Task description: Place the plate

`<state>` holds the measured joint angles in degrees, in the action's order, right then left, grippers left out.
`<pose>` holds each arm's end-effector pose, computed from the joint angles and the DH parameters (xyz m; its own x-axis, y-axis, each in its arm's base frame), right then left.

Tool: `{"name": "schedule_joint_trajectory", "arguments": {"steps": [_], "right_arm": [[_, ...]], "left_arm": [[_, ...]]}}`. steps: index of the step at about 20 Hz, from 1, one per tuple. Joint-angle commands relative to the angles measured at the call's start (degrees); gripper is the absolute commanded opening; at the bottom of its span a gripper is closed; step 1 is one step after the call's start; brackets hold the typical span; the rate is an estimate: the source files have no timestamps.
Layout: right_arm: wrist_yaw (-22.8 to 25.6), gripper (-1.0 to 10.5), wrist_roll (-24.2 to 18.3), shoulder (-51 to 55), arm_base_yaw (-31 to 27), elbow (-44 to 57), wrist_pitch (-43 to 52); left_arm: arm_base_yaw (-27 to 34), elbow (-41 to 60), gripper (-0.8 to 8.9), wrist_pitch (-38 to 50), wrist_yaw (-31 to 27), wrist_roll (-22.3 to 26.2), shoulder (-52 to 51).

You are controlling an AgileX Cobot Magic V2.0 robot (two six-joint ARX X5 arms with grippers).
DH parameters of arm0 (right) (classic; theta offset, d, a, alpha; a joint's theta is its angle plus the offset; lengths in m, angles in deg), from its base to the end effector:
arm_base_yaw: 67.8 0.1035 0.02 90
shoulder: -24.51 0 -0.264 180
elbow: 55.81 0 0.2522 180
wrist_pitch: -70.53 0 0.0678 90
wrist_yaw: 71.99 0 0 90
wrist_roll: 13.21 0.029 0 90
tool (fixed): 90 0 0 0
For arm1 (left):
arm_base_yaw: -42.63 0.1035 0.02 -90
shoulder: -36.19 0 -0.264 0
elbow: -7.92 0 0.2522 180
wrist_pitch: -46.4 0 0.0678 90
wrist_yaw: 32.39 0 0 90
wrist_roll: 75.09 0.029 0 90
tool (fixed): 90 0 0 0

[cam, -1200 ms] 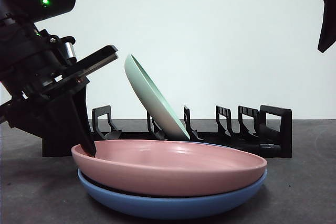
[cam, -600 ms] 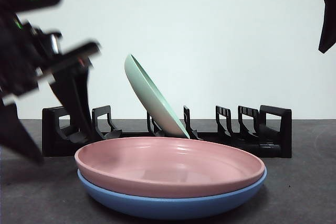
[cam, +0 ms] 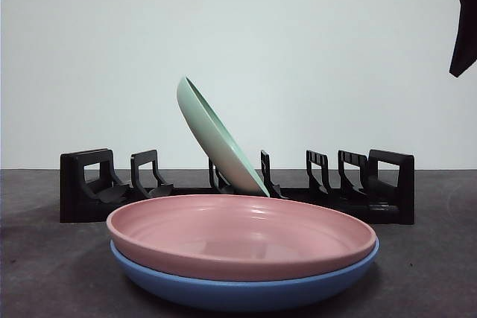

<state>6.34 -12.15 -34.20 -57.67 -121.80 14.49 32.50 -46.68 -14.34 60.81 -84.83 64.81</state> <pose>0.1924 0.0403 0.2887 0.5999 0.3127 -0.7364 -0.2898 0.9429 0.1643 0.0927 -0.0182 0.2853 0.7977 -0.1992 -0.5693 0.1226 0.9777 -0.1704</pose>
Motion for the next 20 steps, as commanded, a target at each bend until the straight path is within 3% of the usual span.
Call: {"name": "schedule_joint_trajectory", "arguments": {"steps": [1, 4, 8, 14, 20], "right_arm": [[-3.30, 2.2, 1.97, -0.37, 0.61, -0.28, 0.52], [-6.43, 2.2, 6.93, -0.94, 4.50, -1.14, 3.91], [-6.80, 2.2, 12.24, -7.08, 13.66, -9.49, 5.05], [-6.80, 2.2, 14.80, -24.24, 23.37, -28.44, 5.09], [-8.52, 2.2, 14.99, -40.28, 26.12, -41.13, 4.48]], "left_arm": [[1.16, -0.46, 3.39, -2.64, 0.07, 1.09, -2.43], [1.18, -0.46, 3.40, -4.31, 0.07, -0.07, -4.13], [1.18, -0.46, 3.40, -4.07, 0.07, -0.07, -4.09], [1.18, -0.46, 3.40, -4.13, 0.07, -0.22, -4.09], [1.18, -0.46, 3.40, -4.20, 0.07, -0.20, -4.09]]}}
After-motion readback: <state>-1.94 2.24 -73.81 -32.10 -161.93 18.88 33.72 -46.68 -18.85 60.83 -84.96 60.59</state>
